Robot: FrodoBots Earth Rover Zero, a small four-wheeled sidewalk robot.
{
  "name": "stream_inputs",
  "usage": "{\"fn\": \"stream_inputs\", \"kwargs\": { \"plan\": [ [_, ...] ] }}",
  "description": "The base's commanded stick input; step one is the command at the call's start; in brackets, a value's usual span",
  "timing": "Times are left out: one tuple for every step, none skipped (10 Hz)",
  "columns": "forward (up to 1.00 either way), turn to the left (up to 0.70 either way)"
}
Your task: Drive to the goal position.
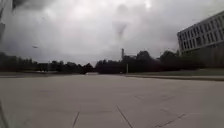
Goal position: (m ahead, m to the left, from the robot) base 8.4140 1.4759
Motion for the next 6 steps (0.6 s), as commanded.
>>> {"fn": "stream_inputs", "kwargs": {
  "plan": [
    [0.70, 0.00],
    [0.70, 0.00],
    [0.70, 0.00],
    [0.70, 0.00],
    [0.70, 0.00],
    [0.70, 0.17]
  ]
}}
